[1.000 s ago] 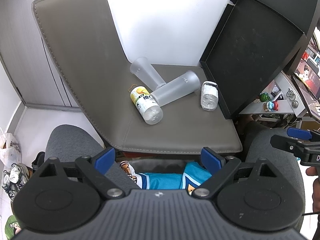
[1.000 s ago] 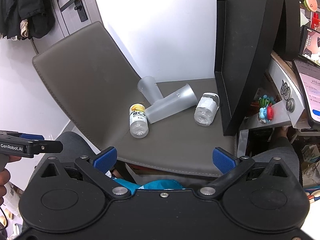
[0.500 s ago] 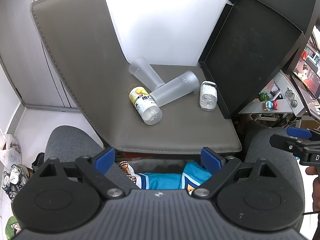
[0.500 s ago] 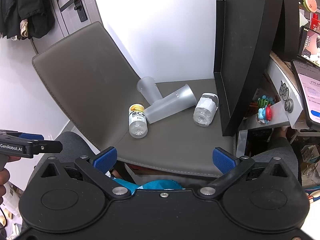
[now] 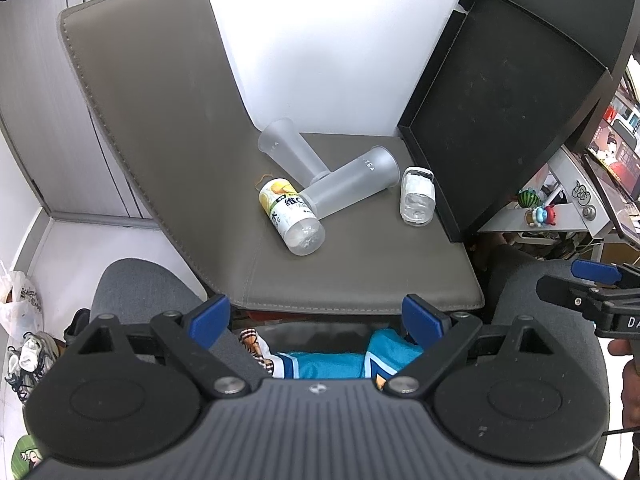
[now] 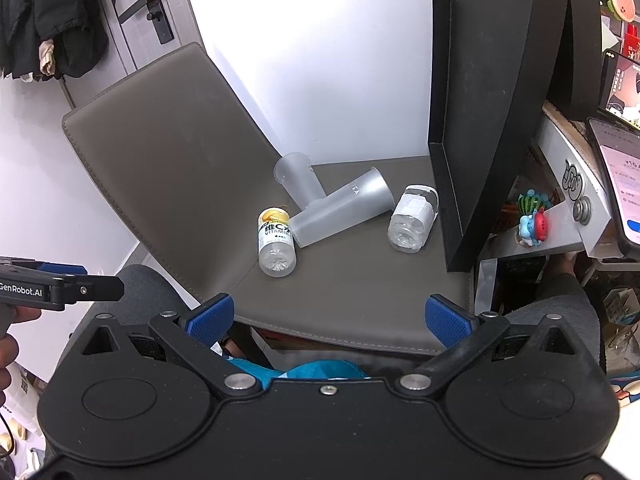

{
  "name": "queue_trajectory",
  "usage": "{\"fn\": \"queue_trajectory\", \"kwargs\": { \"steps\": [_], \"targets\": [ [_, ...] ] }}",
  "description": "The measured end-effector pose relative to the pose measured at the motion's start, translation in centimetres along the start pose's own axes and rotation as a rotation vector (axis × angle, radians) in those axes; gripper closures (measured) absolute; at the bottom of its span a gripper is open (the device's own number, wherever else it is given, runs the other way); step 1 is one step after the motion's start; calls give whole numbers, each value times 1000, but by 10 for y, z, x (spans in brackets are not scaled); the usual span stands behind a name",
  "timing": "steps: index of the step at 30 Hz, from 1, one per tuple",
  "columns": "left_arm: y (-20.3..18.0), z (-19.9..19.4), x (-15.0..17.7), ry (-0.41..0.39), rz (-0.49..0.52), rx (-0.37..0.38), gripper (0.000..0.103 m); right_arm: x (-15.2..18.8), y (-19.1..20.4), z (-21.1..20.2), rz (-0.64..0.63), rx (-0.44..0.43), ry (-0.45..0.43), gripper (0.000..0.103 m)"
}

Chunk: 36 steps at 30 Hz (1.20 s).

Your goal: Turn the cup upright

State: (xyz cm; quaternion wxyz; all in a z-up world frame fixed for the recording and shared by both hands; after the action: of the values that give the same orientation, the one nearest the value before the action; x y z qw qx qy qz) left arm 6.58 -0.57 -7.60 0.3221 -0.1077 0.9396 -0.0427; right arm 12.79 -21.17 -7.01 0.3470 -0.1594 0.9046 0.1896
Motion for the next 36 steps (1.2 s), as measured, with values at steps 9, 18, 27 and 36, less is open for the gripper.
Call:
{"fn": "queue_trajectory", "kwargs": {
  "steps": [9,18,27,36],
  "targets": [
    [-6,14,-12,11,20,18,11,-2,-8,9,30,8,-4,0],
    [-18,42,-28,36,19,56,11,-2,-17,27,49,18,19,0],
    [-31,74,-49,59,3,88,11,-10,-36,37,74,58,-13,0],
    [-53,110,-72,93,17,123,11,-22,-51,50,98,85,-61,1]
  ]
}}
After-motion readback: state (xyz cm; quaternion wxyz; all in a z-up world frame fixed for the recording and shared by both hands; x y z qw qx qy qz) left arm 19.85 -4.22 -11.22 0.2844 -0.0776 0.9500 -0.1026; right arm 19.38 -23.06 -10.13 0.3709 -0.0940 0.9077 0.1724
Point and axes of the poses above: each gripper's, at about its wrist camera, not at the fingertips, and z roughly the way its jaws point, y to its left, x to its underside, the point moved 10 cm from there along z, roughly the way its jaws point, and after that the axes turned 2 degrees about -z, right-handed, at the moved point
